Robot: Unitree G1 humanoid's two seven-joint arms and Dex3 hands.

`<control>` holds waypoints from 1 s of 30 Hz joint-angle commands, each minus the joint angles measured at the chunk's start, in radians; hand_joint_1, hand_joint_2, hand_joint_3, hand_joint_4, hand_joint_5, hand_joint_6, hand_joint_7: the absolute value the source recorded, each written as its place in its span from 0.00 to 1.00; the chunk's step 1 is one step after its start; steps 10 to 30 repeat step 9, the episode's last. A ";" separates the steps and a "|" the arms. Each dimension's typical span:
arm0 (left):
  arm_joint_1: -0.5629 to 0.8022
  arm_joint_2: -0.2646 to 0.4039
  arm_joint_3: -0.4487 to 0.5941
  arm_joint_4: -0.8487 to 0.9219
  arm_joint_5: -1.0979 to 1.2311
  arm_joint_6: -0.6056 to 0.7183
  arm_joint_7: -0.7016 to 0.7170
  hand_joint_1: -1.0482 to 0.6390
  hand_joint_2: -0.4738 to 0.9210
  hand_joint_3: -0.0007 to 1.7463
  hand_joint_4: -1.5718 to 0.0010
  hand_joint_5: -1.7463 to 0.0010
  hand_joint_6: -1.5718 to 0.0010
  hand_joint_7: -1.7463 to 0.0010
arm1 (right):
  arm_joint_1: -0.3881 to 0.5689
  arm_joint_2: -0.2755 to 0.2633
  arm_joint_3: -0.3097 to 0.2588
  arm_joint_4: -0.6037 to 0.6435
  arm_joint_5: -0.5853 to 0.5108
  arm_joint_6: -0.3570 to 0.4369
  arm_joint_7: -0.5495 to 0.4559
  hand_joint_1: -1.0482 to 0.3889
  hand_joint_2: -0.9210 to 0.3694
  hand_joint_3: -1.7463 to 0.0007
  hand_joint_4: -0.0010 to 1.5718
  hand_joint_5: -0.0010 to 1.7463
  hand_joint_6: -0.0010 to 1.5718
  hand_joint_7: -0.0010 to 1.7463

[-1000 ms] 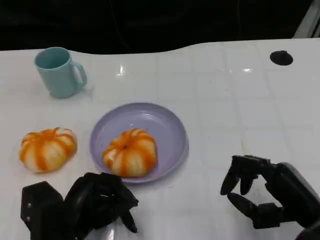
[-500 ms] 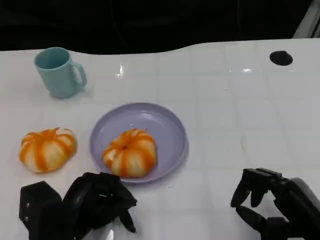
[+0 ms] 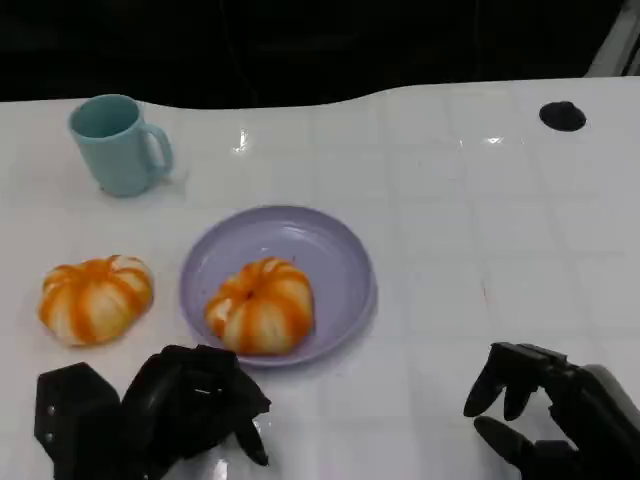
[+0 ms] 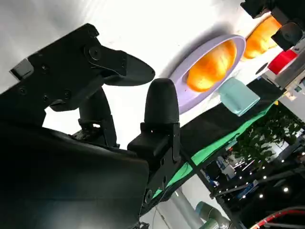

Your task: Grasp the bread from the table and place it into the plate.

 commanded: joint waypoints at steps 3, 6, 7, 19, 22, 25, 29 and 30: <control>0.000 0.020 0.008 0.011 -0.003 -0.005 -0.009 0.00 0.90 0.00 0.00 0.53 0.00 0.70 | -0.004 0.001 0.002 0.002 0.008 -0.003 -0.002 0.48 0.28 0.47 0.35 1.00 0.31 0.88; -0.002 0.022 0.009 0.017 -0.004 -0.010 -0.012 0.00 0.91 0.01 0.00 0.53 0.00 0.71 | -0.005 0.002 0.004 0.004 0.000 -0.005 -0.009 0.48 0.28 0.47 0.34 1.00 0.32 0.88; -0.002 0.022 0.010 0.018 -0.005 -0.010 -0.012 0.00 0.91 0.00 0.00 0.53 0.00 0.71 | -0.005 0.003 0.005 0.006 -0.003 -0.005 -0.011 0.48 0.28 0.47 0.34 1.00 0.32 0.88; -0.004 0.023 0.011 0.024 -0.005 -0.015 -0.014 0.00 0.91 0.00 0.00 0.52 0.00 0.70 | -0.007 0.004 0.006 0.012 -0.009 -0.009 -0.017 0.48 0.28 0.47 0.35 1.00 0.32 0.88; -0.004 0.023 0.011 0.024 -0.005 -0.015 -0.014 0.00 0.91 0.00 0.00 0.52 0.00 0.70 | -0.007 0.004 0.006 0.012 -0.009 -0.009 -0.017 0.48 0.28 0.47 0.35 1.00 0.32 0.88; -0.004 0.023 0.011 0.024 -0.005 -0.015 -0.014 0.00 0.91 0.00 0.00 0.52 0.00 0.70 | -0.007 0.004 0.006 0.012 -0.009 -0.009 -0.017 0.48 0.28 0.47 0.35 1.00 0.32 0.88; -0.004 0.023 0.011 0.024 -0.005 -0.015 -0.014 0.00 0.91 0.00 0.00 0.52 0.00 0.70 | -0.007 0.004 0.006 0.012 -0.009 -0.009 -0.017 0.48 0.28 0.47 0.35 1.00 0.32 0.88; -0.004 0.023 0.011 0.024 -0.005 -0.015 -0.014 0.00 0.91 0.00 0.00 0.52 0.00 0.70 | -0.007 0.004 0.006 0.012 -0.009 -0.009 -0.017 0.48 0.28 0.47 0.35 1.00 0.32 0.88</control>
